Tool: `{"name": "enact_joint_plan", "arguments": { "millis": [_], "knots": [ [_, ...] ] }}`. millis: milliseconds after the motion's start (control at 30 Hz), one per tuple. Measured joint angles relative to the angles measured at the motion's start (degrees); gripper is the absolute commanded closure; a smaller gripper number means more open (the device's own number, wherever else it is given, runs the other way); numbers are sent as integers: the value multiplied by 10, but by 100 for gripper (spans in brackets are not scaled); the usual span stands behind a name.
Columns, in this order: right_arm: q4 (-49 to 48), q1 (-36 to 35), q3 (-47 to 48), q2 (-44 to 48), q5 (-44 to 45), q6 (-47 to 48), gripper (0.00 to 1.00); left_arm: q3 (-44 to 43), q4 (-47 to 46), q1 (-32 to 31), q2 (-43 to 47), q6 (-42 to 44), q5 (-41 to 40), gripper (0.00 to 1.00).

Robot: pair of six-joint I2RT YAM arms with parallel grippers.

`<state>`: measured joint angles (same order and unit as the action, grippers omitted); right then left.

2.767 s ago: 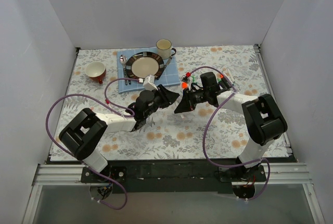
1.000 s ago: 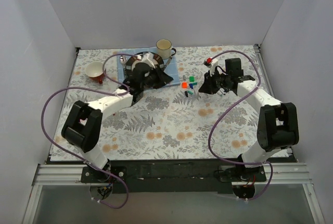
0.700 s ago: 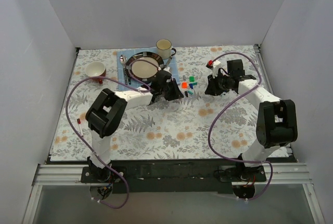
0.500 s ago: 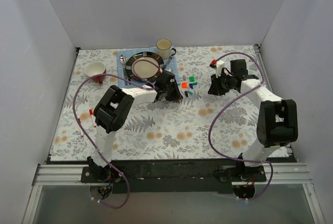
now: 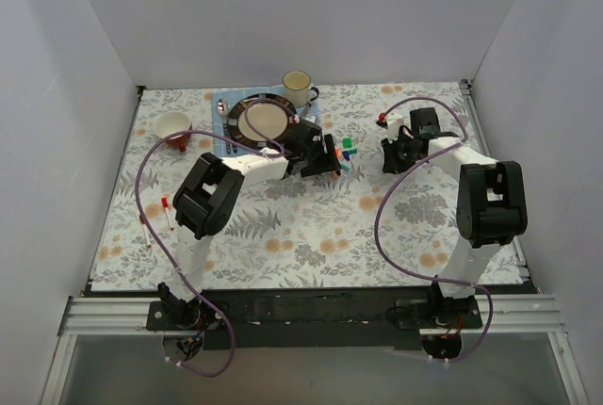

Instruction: Open the pen caps

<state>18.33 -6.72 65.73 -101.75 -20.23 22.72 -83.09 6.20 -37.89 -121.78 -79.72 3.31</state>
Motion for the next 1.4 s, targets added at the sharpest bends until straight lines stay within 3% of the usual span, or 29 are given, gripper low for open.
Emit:
{"name": "enact_joint_plan", "arguments": {
  "millis": [167, 233, 467, 667, 833, 967, 1067, 1233, 1400],
  "knots": [
    [11, -12, 42, -42, 56, 24, 82, 8, 16, 2, 45, 45, -16, 16],
    [12, -27, 49, -50, 83, 32, 75, 17, 24, 4, 86, 64, -28, 2],
    [16, -73, 62, -66, 168, 47, 64, 70, 47, 42, 340, 111, -37, 2],
    [17, -67, 62, -74, 231, 47, 61, 233, 58, 105, 588, 113, -35, 2],
    [19, -64, 61, -64, 241, 48, 60, 373, 86, 146, 692, 79, -46, 2],
    [29, -60, 50, -4, 174, 49, 60, 442, 118, 181, 708, 40, -59, 2],
    [37, -56, 41, 60, 73, 53, 59, 463, 128, 200, 705, 14, -78, 4],
    [38, -53, 7, 142, -120, 59, 59, 465, 136, 229, 649, -16, -130, 19],
    [44, -60, -11, 144, -224, 55, 59, 400, 171, 278, 513, -10, -182, 37]
  ]
}}
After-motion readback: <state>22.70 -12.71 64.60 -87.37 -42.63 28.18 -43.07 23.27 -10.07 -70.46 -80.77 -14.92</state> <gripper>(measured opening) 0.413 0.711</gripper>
